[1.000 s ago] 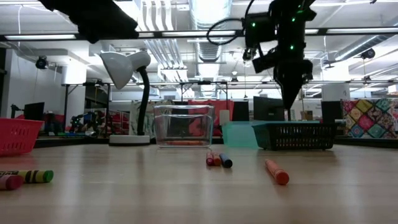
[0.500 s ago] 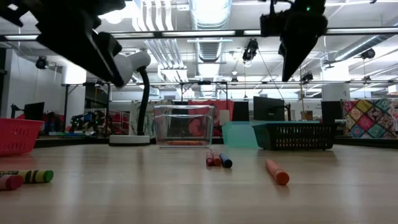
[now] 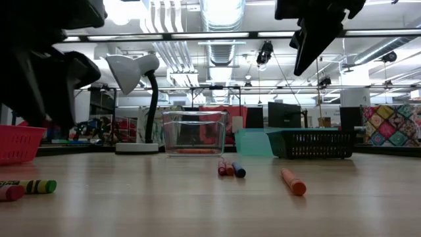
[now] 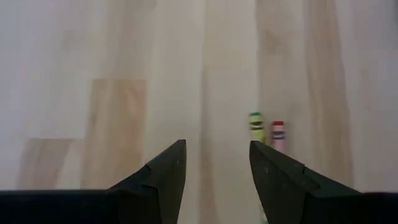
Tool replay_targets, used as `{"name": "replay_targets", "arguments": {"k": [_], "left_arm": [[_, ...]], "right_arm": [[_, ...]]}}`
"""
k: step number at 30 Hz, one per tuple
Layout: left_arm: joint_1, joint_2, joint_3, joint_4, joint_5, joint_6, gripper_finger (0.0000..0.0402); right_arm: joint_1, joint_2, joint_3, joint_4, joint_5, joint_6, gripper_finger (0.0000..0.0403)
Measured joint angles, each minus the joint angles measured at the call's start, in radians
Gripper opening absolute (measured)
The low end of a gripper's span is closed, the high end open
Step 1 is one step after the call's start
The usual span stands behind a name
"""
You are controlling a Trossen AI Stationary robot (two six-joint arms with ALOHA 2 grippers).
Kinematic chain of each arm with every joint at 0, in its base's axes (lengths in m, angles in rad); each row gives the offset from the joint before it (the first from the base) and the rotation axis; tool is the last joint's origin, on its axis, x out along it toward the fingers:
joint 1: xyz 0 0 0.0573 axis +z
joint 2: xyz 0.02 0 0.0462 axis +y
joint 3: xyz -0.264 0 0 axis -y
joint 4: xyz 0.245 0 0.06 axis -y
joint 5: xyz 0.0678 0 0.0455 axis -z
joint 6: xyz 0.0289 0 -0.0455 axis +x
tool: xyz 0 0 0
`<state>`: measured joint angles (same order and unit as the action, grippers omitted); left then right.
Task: Sort crayons
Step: Put the green crayon into the orange bin
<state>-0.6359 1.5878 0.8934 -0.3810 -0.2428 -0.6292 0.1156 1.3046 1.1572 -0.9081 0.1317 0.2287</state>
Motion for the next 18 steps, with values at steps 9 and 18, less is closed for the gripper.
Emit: {"name": "replay_targets", "arguments": {"k": [9, 18], "left_arm": [[-0.063, 0.105, 0.047, 0.003, -0.002, -0.126, 0.0159], [-0.092, 0.198, 0.132, -0.037, -0.019, -0.134, 0.0159]], "right_arm": [[0.052, 0.039, 0.0, 0.025, 0.002, 0.019, 0.0119], [0.124, 0.049, 0.0, 0.026, 0.002, 0.062, 0.0125]]}}
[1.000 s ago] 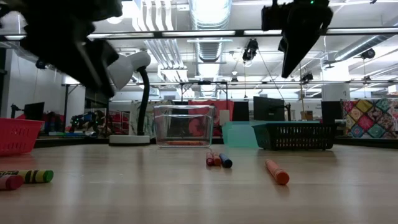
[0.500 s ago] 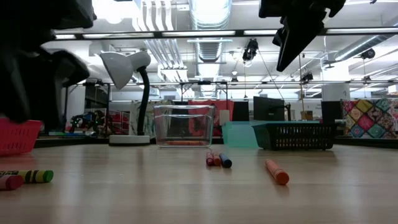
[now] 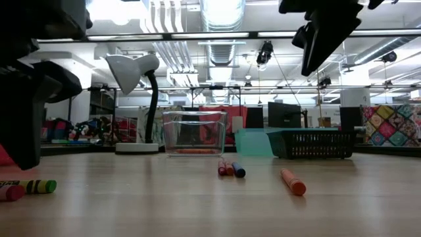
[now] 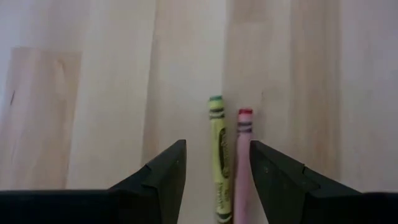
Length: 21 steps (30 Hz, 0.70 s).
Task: Sort crayons
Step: Put the green crayon into the orange bin
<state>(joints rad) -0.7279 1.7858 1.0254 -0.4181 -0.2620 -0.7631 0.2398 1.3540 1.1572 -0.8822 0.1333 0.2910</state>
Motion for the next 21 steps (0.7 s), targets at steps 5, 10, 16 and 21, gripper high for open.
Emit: {"name": "replay_targets", "arguments": {"k": [5, 10, 16, 21], "left_arm": [[-0.002, 0.005, 0.005, -0.039, -0.017, -0.041, 0.0159], [-0.005, 0.005, -0.011, -0.045, -0.018, -0.058, 0.0159], [-0.004, 0.005, -0.013, -0.079, -0.043, -0.059, 0.0159], [-0.004, 0.005, -0.013, -0.126, -0.064, -0.064, 0.0159]], "right_arm": [[0.034, -0.001, 0.0, 0.002, 0.01, 0.033, 0.0124], [0.064, -0.001, 0.0, 0.002, 0.028, 0.056, 0.0126], [0.077, -0.001, 0.0, 0.002, 0.053, 0.068, 0.0122], [0.077, -0.001, 0.0, 0.003, 0.067, 0.068, 0.0122]]}}
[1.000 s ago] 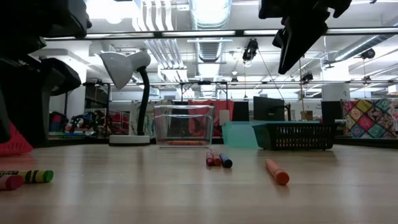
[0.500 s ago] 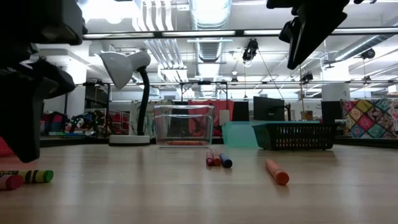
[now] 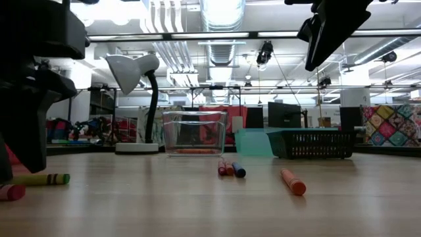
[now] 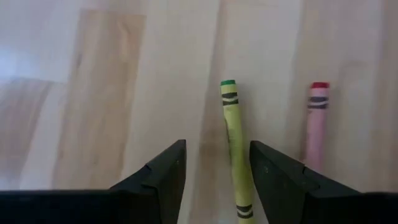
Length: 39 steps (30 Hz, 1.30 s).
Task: Sort crayons
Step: Put the green crayon into the orange bin
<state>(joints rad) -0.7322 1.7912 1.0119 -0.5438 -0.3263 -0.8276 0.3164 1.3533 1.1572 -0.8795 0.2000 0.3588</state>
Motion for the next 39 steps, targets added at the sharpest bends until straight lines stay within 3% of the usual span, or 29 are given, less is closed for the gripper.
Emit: {"name": "replay_targets", "arguments": {"k": [12, 23, 33, 39], "left_arm": [[-0.003, -0.002, -0.03, -0.016, -0.024, -0.031, 0.0136], [-0.002, -0.002, -0.033, -0.034, -0.058, -0.02, 0.0009], [-0.002, -0.042, -0.013, -0.092, -0.078, -0.017, 0.0003], [-0.002, -0.143, 0.02, -0.244, -0.111, -0.036, 0.0001]], "right_arm": [[0.0, 0.0, 0.0, 0.003, 0.024, -0.002, 0.0128], [0.0, 0.0, 0.0, 0.004, 0.04, -0.007, 0.0128], [0.0, 0.001, 0.0, 0.023, 0.04, -0.017, 0.0128], [0.0, 0.001, 0.0, 0.034, 0.04, -0.029, 0.0128]]}}
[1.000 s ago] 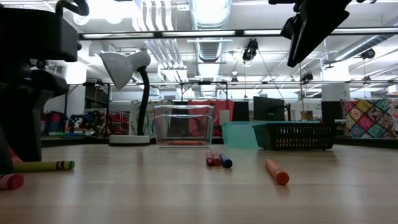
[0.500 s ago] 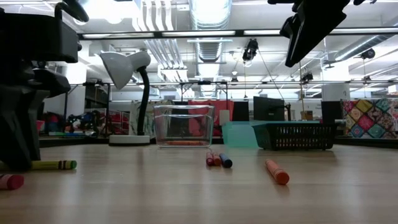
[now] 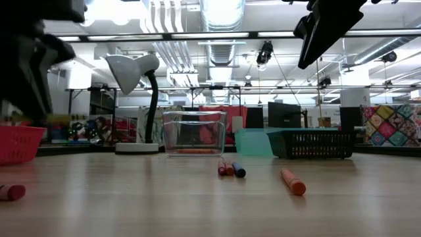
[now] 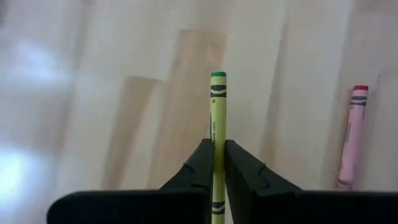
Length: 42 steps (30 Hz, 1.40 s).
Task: Sort crayons
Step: Put the green crayon into the orange bin, then put the orange crayon into the transparent bin
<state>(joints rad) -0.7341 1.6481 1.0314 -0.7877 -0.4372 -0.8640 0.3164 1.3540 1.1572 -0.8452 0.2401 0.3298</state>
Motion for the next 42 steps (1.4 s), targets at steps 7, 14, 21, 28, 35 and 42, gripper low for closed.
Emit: {"name": "replay_targets", "arguments": {"k": [7, 14, 21, 28, 35, 42], "left_arm": [[-0.002, -0.161, 0.006, -0.376, 0.001, -0.38, 0.0001], [-0.025, -0.299, -0.038, -0.554, 0.087, -0.805, 0.0001], [-0.026, -0.297, -0.125, -0.54, 0.231, -0.903, 0.0], [-0.026, -0.25, -0.158, -0.544, 0.272, -0.931, 0.0021], [-0.026, -0.239, -0.158, -0.55, 0.272, -0.927, 0.0043], [-0.026, -0.239, -0.158, -0.551, 0.265, -0.922, 0.0052]], "right_arm": [[0.0, 0.0, 0.0, 0.014, 0.007, 0.0, 0.0128], [0.0, 0.0, 0.0, 0.015, 0.023, 0.0, 0.0128], [0.0, 0.0, -0.012, 0.016, 0.023, 0.0, 0.0128], [0.0, 0.0, -0.022, 0.017, 0.024, 0.001, 0.0128], [0.0, 0.0, -0.023, 0.022, 0.024, 0.004, 0.0128], [0.0, 0.0, -0.023, 0.05, 0.023, 0.083, 0.0128]]}}
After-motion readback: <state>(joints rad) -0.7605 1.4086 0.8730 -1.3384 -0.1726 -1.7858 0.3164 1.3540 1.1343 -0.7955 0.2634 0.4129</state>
